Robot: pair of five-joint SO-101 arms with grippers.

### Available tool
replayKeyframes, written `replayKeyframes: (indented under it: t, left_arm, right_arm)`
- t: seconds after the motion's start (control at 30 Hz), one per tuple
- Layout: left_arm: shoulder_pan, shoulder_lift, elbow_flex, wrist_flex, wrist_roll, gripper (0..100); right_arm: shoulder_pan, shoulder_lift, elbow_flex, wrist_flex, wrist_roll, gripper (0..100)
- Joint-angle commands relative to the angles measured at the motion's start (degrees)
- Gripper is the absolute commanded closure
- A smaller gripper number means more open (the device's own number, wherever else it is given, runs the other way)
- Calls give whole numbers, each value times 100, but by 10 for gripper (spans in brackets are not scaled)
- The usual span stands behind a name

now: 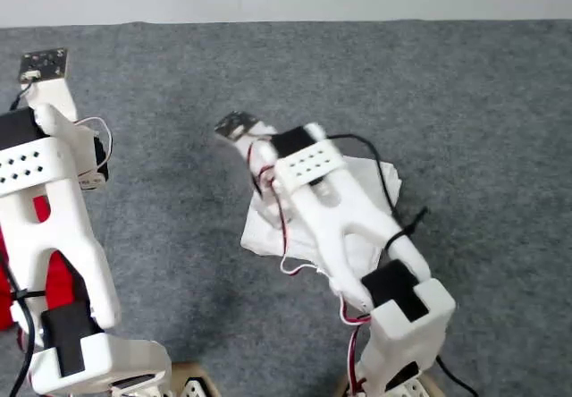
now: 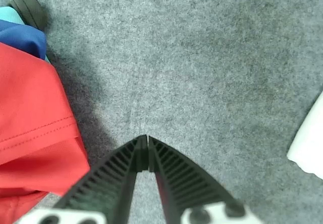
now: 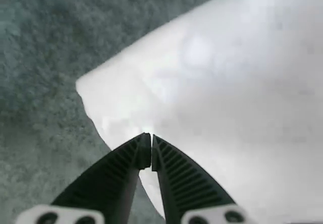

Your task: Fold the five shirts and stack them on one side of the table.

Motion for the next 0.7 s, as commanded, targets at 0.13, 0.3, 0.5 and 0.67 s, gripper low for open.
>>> replayKeyframes:
  t: [0.13, 0.3, 0.5, 0.67]
  left_arm:
    - [-149, -273, -145, 141, 18, 994]
    - [-229, -273, -145, 149, 26, 994]
    - [-211, -273, -145, 149, 26, 994]
    - [-220, -273, -145, 149, 26, 994]
  right_arm:
    - [1165, -391, -914, 1033, 9, 986]
    - [1886, -347, -1046, 822, -818, 987]
    - [2642, 330, -1073, 629, -1152, 987]
    - [2958, 620, -1090, 664, -1248, 982]
